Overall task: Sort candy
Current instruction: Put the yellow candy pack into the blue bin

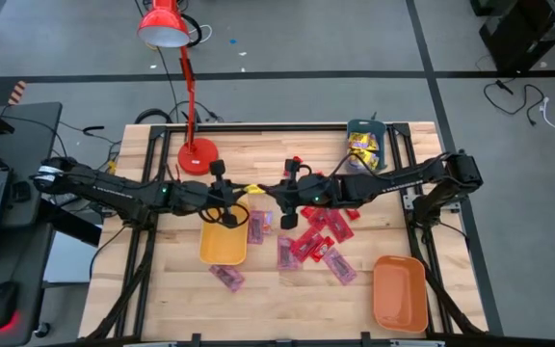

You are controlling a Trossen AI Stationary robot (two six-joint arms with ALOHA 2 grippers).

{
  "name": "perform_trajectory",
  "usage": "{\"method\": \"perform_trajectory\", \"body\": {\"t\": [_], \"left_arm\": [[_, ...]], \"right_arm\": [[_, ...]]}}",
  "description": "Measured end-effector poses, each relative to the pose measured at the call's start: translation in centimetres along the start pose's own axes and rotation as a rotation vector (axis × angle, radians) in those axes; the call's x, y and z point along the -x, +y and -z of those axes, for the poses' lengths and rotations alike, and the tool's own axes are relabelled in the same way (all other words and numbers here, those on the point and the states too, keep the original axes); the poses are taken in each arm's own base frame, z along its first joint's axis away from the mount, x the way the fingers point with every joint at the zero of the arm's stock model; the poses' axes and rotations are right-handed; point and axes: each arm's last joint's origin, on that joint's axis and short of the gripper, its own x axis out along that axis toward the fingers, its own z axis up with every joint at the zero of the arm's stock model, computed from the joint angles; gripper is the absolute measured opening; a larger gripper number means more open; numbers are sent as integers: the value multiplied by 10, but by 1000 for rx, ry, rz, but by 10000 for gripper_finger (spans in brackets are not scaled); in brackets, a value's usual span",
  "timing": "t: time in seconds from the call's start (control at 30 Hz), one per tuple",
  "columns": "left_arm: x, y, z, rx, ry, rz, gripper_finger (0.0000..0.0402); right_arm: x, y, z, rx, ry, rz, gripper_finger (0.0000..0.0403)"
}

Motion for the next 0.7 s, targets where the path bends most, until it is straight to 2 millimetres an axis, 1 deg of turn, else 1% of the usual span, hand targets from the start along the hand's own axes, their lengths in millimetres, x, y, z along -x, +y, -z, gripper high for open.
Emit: {"method": "perform_trajectory", "body": {"t": [0.17,0.43,0.6,0.7], "left_arm": [[0,1,0,4,-4,-6,35],[0,0,3,-8,25,4,40],[0,-1,8,1,83,1,40],[0,-1,12,-7,128,-34,40]], "right_arm": [[0,-4,2,13,16,4,2],[0,-11,5,20,42,23,0],[10,-19,5,2,75,35,0],[20,-24,5,-10,117,75,0]]}}
